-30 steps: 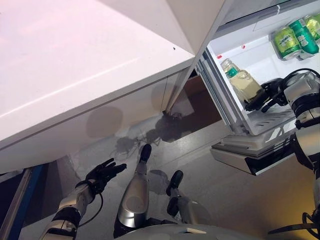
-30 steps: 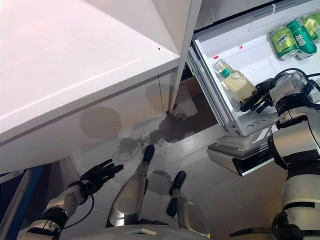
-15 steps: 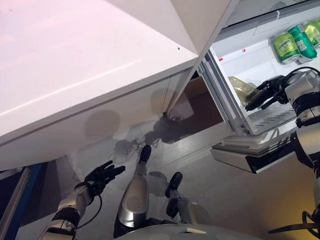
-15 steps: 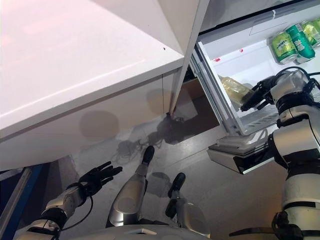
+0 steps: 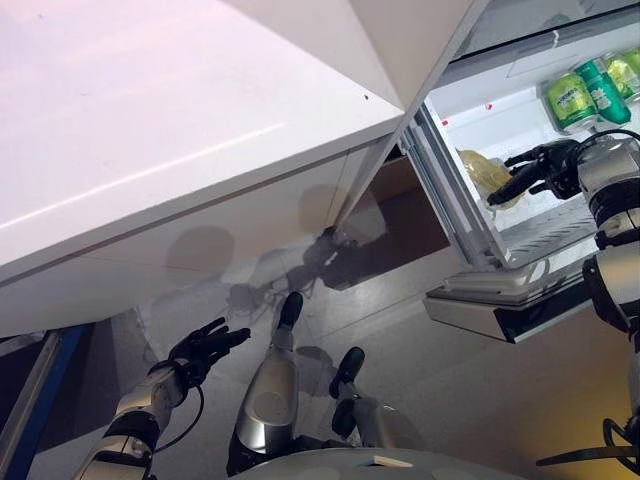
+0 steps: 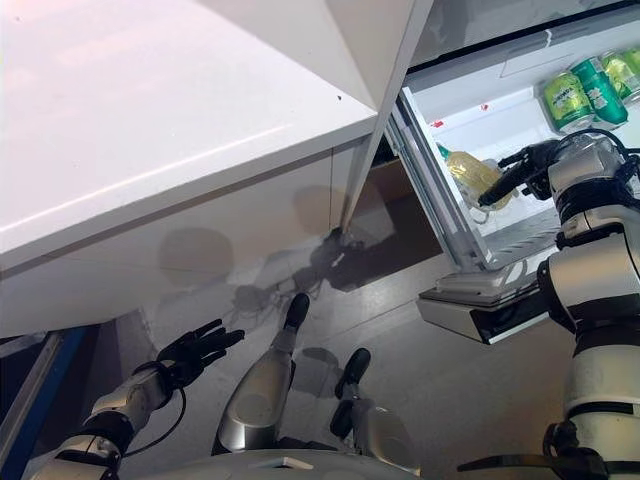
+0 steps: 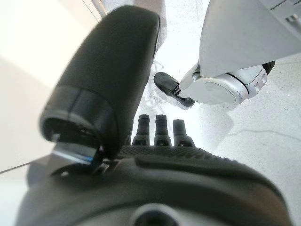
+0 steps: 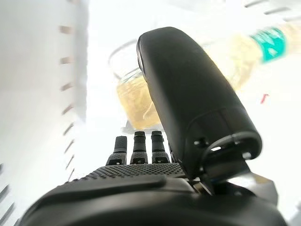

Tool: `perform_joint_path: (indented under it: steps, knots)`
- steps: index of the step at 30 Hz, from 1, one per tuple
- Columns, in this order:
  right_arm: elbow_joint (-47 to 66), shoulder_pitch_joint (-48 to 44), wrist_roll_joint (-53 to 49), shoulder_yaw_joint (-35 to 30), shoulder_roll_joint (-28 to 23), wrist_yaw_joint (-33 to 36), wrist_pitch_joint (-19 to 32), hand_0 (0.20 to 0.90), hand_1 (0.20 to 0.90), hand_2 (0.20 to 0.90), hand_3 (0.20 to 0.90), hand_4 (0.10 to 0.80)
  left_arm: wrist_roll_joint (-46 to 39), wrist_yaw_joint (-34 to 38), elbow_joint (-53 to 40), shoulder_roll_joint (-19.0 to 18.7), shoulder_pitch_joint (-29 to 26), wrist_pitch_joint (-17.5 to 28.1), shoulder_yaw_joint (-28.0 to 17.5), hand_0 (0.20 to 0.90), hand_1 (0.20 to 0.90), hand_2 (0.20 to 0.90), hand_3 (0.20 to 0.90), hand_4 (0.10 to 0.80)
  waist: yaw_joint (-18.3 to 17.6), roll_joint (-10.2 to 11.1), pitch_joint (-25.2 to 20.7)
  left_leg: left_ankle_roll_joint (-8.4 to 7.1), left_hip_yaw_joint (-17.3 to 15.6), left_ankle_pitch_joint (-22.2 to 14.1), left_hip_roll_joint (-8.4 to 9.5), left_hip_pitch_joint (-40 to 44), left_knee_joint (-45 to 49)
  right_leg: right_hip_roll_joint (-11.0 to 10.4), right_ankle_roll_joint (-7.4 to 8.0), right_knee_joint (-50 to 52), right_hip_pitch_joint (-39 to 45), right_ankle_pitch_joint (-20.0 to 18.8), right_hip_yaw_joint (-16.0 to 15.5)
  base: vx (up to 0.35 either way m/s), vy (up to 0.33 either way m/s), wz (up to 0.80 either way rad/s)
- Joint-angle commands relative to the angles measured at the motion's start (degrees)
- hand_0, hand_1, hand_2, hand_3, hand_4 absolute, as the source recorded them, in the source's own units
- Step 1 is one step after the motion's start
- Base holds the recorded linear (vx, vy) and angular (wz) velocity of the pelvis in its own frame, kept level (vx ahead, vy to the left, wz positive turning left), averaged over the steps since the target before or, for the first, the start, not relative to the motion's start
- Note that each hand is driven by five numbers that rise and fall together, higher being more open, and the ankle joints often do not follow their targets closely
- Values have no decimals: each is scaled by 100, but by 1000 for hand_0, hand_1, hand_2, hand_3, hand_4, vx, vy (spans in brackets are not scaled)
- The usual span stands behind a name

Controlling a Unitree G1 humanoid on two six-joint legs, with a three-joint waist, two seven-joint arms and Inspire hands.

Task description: Put drinks into fridge and close the fridge

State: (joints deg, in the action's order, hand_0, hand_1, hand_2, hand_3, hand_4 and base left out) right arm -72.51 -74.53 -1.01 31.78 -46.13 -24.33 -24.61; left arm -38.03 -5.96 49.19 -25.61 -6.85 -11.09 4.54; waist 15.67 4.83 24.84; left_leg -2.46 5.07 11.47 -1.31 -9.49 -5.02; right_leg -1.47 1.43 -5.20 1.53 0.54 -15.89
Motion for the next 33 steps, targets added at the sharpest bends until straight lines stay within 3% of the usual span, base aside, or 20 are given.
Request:
perform_joint_path:
  steps: [1, 5, 9, 14, 21, 27, 33]
  knots:
    - [400, -281, -375, 359, -557, 550, 471, 900, 900, 900, 900, 800, 325, -73, 314, -308, 431, 65, 147, 900, 900, 900, 900, 800, -181, 163, -773, 248, -224, -1000, 313, 257, 102, -135, 247, 274, -620, -353, 286, 50, 31, -9]
    - [1006, -59, -853, 176, -883, 884, 874, 900, 900, 900, 900, 800, 488, -108, 382, -282, 557, 45, 82, 900, 900, 900, 900, 800, -354, 204, -968, 250, -314, -1043, 291, 422, 83, -121, 267, 242, -503, -349, 369, 38, 29, -10]
    - [2357, 352, -1499, -143, -1366, 1454, 1037, 900, 900, 900, 900, 800, 692, -197, 529, -184, 760, 60, 4, 900, 900, 900, 900, 800, -657, 188, -1246, 245, -433, -1098, 268, 639, 44, -98, 295, 177, -365, -347, 541, 52, 73, -13]
    - [4082, 1345, -1692, -1244, -1674, 2115, 1286, 900, 900, 900, 900, 800, 707, -347, 839, 34, 891, 198, -26, 900, 900, 900, 900, 800, -1073, 26, -1588, 271, -568, -1205, 271, 877, 12, -87, 322, 121, -244, -308, 779, 34, 79, -25]
    - [5597, 2939, -1459, -2849, -1763, 2752, 1635, 900, 900, 900, 900, 800, 847, -498, 1101, 318, 985, 244, -169, 900, 900, 900, 900, 800, -1458, -192, -1963, 279, -760, -1328, 254, 1077, 4, -72, 330, 89, -135, -210, 985, 25, 47, -22]
    - [6923, 4920, -1275, -4531, -1269, 3687, 1993, 900, 900, 900, 900, 800, 1016, -559, 1165, 536, 1133, 275, -382, 900, 900, 900, 900, 800, -1834, -312, -2147, 291, -921, -1420, 219, 1236, 2, -22, 308, 108, -52, -132, 1161, -6, -16, -17]
    - [7660, 6924, -1145, -6037, 3, 4972, 2709, 900, 900, 900, 900, 800, 1191, -437, 1190, 809, 1302, 333, -652, 900, 900, 900, 900, 800, -2159, -442, -2116, 339, -1150, -1556, 159, 1444, 175, -31, 243, 641, -22, 174, 1245, 1, -33, -17]
